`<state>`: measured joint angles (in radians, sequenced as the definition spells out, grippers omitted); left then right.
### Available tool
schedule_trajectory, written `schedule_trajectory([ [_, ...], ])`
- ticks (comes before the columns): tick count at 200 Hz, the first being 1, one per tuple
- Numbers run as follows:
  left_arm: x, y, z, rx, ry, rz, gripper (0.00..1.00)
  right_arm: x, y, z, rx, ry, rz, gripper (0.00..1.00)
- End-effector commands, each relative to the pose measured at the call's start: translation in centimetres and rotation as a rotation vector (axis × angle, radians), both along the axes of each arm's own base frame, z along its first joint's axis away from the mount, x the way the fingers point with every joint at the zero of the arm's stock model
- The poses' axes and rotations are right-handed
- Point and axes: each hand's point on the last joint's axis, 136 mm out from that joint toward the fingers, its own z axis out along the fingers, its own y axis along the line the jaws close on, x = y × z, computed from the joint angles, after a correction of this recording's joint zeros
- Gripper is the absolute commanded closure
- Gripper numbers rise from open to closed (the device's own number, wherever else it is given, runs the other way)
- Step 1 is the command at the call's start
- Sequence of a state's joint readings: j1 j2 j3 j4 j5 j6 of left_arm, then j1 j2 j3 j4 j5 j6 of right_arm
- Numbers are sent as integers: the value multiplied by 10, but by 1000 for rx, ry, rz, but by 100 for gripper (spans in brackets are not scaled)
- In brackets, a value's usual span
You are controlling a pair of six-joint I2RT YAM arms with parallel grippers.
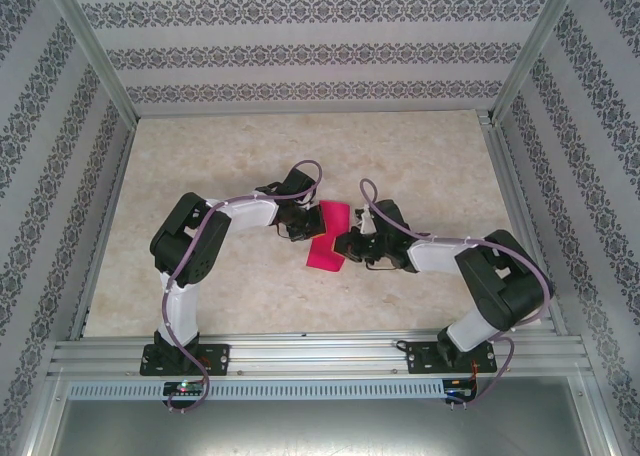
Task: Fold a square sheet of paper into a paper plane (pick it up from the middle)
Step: Fold the square sheet of paper in half at the center of the table.
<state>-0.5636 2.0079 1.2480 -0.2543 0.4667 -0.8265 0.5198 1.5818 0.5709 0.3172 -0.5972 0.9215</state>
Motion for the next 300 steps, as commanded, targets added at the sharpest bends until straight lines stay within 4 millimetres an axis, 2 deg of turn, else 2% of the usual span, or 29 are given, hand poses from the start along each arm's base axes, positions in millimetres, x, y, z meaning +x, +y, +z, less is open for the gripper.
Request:
schedule_trajectory([
  [1, -22, 13, -34, 100, 82, -21, 100, -11, 2, -19, -2, 55, 16, 94],
  [43, -21, 13, -35, 101, 82, -23, 100, -21, -7, -50, -61, 100, 2, 95],
  [63, -24, 14, -37, 106, 87, -25, 100, -24, -7, -53, -55, 108, 1, 95],
  [110, -25, 16, -37, 111, 87, -26, 100, -17, 0, -12, 9, 30, 8, 94],
  [133, -25, 15, -36, 110, 86, -28, 100, -21, 2, -7, 23, 29, 20, 94],
  [166, -25, 15, -36, 109, 87, -28, 100, -32, 5, -19, 10, 64, 48, 94],
  [201, -24, 15, -35, 110, 85, -29, 100, -42, -7, -51, -70, 113, 30, 94],
  [231, -23, 15, -34, 116, 82, -31, 100, -47, -11, -62, -92, 134, 27, 94],
  [248, -24, 16, -35, 117, 84, -33, 100, -41, -7, -49, -68, 111, 21, 94],
  [260, -24, 16, -34, 117, 84, -35, 100, -33, -5, -33, -42, 73, 13, 94],
  [285, -25, 18, -34, 126, 83, -39, 100, -6, -7, 2, -1, -9, -14, 94],
  [300, -26, 18, -35, 126, 85, -40, 100, 10, -12, 14, 2, -54, -34, 94],
])
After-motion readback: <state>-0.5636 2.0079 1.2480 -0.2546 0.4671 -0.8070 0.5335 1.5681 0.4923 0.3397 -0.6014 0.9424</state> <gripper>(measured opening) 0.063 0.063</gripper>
